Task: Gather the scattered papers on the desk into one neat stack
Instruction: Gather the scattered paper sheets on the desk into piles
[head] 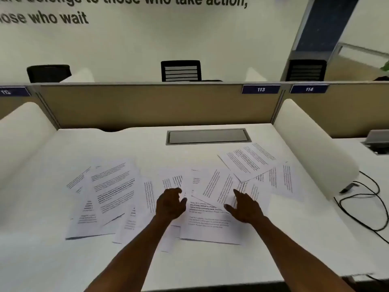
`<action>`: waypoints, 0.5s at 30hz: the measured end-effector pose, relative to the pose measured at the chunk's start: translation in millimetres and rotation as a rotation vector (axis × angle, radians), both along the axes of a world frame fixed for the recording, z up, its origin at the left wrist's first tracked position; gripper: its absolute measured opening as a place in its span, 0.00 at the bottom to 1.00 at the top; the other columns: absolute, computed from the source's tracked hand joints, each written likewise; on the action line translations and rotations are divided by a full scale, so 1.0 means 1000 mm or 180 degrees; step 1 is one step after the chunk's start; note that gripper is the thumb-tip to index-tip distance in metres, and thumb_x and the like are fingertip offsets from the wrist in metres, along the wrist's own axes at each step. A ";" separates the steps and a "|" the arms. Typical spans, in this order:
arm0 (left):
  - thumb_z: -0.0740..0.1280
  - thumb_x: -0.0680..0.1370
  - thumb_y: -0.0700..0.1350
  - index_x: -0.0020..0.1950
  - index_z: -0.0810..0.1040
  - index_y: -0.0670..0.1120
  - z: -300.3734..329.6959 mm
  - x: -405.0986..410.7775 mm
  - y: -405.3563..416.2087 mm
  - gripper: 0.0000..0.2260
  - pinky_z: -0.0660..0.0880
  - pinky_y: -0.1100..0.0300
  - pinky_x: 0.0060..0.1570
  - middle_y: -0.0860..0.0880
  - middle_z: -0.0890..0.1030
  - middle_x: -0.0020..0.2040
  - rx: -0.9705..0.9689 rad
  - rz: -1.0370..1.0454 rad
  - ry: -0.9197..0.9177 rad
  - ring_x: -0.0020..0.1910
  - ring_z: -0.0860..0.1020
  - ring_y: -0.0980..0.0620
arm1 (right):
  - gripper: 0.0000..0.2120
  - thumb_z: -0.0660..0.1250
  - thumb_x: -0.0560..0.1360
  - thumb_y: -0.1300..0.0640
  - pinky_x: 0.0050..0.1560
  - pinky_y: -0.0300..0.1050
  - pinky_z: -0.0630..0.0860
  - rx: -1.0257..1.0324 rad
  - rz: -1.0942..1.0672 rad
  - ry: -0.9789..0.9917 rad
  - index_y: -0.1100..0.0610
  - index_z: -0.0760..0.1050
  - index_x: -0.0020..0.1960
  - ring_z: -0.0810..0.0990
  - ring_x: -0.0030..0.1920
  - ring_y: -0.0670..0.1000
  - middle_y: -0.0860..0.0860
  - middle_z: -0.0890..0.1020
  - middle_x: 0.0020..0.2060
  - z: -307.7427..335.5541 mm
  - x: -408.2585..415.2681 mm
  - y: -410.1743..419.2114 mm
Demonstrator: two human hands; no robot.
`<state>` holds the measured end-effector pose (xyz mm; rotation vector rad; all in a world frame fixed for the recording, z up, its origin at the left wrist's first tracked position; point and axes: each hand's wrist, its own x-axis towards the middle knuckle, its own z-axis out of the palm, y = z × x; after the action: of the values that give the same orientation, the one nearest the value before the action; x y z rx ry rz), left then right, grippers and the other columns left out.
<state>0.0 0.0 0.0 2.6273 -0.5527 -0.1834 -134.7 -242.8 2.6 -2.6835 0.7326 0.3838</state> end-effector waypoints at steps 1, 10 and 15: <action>0.66 0.78 0.56 0.72 0.71 0.48 -0.006 -0.003 -0.002 0.24 0.68 0.56 0.67 0.48 0.76 0.67 0.0137 -0.0047 0.0172 0.70 0.72 0.49 | 0.42 0.55 0.78 0.32 0.77 0.57 0.54 0.0008 0.0077 0.0078 0.53 0.44 0.81 0.53 0.80 0.55 0.56 0.55 0.80 -0.007 -0.003 0.001; 0.68 0.74 0.60 0.77 0.63 0.48 -0.029 -0.015 -0.027 0.35 0.67 0.50 0.68 0.44 0.63 0.75 0.0440 0.0350 0.0524 0.71 0.64 0.43 | 0.40 0.54 0.75 0.30 0.72 0.54 0.61 -0.0377 0.0542 -0.0148 0.52 0.55 0.80 0.57 0.77 0.58 0.58 0.59 0.78 -0.036 -0.003 0.022; 0.71 0.73 0.57 0.80 0.56 0.49 -0.031 -0.012 -0.035 0.40 0.66 0.48 0.69 0.43 0.65 0.74 0.0082 0.0780 0.0729 0.72 0.66 0.42 | 0.41 0.53 0.74 0.29 0.69 0.55 0.64 -0.0488 0.0804 -0.0326 0.55 0.61 0.77 0.63 0.72 0.59 0.59 0.64 0.75 -0.041 0.003 0.032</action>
<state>-12.0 -35.4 -31.2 2.6231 -0.1507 -0.4087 -131.9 -210.8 -38.6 -2.9254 0.4090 0.2569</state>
